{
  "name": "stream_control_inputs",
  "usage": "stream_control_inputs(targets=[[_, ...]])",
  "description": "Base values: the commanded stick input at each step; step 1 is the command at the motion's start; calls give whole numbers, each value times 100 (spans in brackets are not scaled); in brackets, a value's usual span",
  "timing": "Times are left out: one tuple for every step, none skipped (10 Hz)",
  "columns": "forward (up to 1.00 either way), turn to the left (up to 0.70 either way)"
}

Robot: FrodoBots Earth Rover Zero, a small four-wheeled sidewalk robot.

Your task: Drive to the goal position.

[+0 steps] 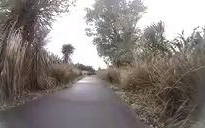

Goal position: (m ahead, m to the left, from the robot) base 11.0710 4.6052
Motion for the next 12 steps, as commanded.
stream_control_inputs(targets=[[70, 0], [70, 0], [70, 0], [70, 0], [70, 0], [70, 0], [70, 0], [70, 0], [70, 0], [70, 0], [70, 0], [70, 0]])
